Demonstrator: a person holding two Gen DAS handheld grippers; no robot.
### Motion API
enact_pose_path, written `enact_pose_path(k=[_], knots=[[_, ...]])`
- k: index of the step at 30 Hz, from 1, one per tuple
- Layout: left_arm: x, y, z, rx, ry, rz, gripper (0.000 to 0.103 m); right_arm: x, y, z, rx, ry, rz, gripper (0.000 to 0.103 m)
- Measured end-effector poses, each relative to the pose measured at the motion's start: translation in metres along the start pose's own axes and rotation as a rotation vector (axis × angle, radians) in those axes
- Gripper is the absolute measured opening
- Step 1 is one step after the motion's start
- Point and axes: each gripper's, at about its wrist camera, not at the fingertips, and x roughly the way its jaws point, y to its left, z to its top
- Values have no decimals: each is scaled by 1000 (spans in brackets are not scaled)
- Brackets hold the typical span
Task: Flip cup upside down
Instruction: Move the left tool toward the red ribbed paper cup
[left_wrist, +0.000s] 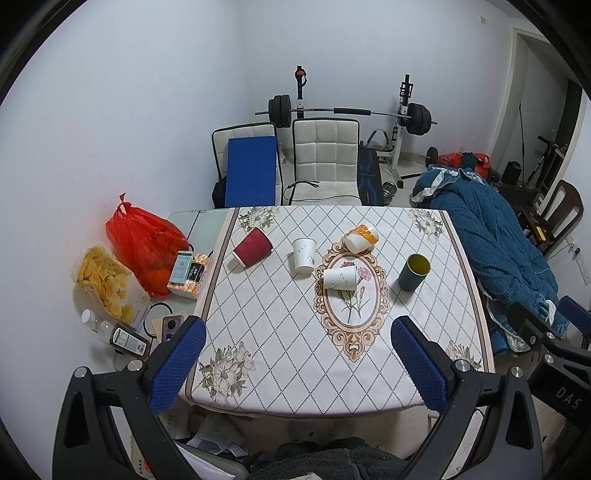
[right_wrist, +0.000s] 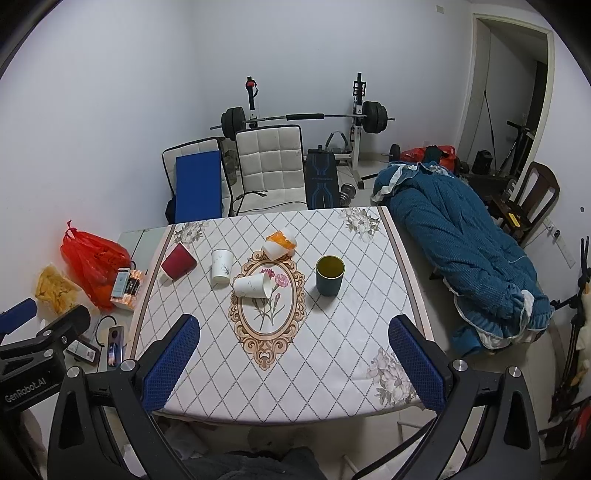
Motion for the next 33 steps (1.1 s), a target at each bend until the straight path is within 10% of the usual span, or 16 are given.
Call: enact_pose_path(k=[11,33], knots=[[19,-4,-1,-11,19,28,103,19,-2,3,8,34,3,103],[203,26,-43,-95,294,175,103,249,-5,-86,-108,484,18,103]])
